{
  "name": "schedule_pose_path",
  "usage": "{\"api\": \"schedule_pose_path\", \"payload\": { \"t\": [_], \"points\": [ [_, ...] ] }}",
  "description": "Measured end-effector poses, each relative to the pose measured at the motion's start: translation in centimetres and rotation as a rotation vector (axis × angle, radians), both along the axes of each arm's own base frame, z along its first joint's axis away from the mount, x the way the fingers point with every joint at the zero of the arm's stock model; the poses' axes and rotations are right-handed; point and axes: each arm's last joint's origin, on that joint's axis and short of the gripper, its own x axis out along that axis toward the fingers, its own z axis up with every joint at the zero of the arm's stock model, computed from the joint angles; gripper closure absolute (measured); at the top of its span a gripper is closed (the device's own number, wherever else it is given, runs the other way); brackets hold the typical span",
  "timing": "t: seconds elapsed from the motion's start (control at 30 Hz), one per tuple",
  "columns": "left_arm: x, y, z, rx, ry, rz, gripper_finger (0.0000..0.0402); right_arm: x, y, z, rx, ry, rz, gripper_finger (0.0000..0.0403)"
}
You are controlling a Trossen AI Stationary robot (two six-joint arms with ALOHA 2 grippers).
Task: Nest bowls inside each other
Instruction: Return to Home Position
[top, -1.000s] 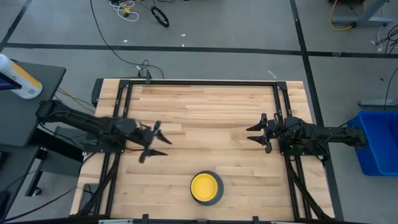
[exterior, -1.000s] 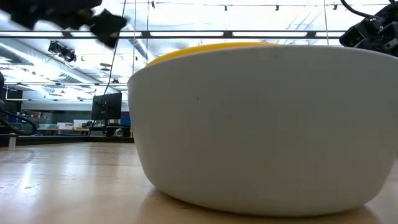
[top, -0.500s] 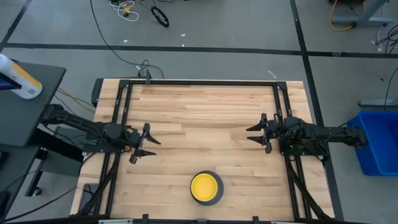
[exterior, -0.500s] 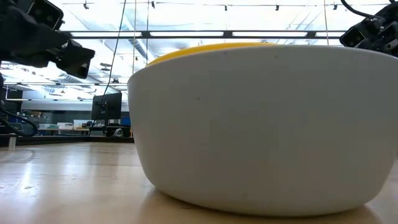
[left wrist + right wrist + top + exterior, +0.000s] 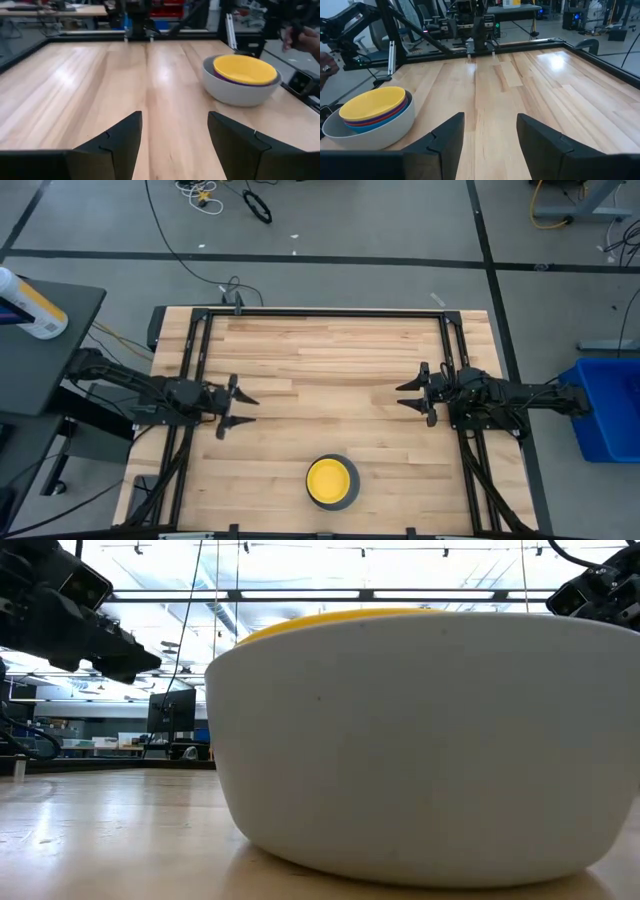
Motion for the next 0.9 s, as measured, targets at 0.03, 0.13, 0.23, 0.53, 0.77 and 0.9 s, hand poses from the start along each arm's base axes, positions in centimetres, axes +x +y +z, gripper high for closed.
{"api": "schedule_pose_path", "payload": {
  "t": [0.03, 0.13, 0.23, 0.53, 0.77, 0.9],
  "points": [
    [0.0, 0.0, -0.1, 0.001, 0.007, -0.009, 0.0168, 0.0, 0.0, 0.0, 0.000, 0.000, 0.000, 0.0212],
    [-0.1, -0.1, -0.1, -0.001, 0.009, -0.027, 0.0168, 0.0, 0.0, 0.0, 0.000, 0.000, 0.000, 0.0209],
    [-0.2, 0.0, 0.2, 0.001, -0.020, -0.011, 0.0168, 0.0, 0.0, 0.0, 0.000, 0.000, 0.000, 0.0206],
    [-1.6, 0.5, 1.8, 0.018, -0.205, 0.019, 0.0168, 0.0, 0.0, 0.0, 0.000, 0.002, 0.001, 0.0211],
    [-2.1, 0.8, 2.2, 0.015, -0.236, 0.074, 0.0168, 0.0, 0.0, -0.1, 0.001, 0.007, 0.000, 0.0211],
    [-2.1, 0.9, 2.2, 0.018, -0.232, 0.094, 0.0168, 0.1, 0.0, -0.1, 0.001, 0.015, 0.000, 0.0207]
  ]
}}
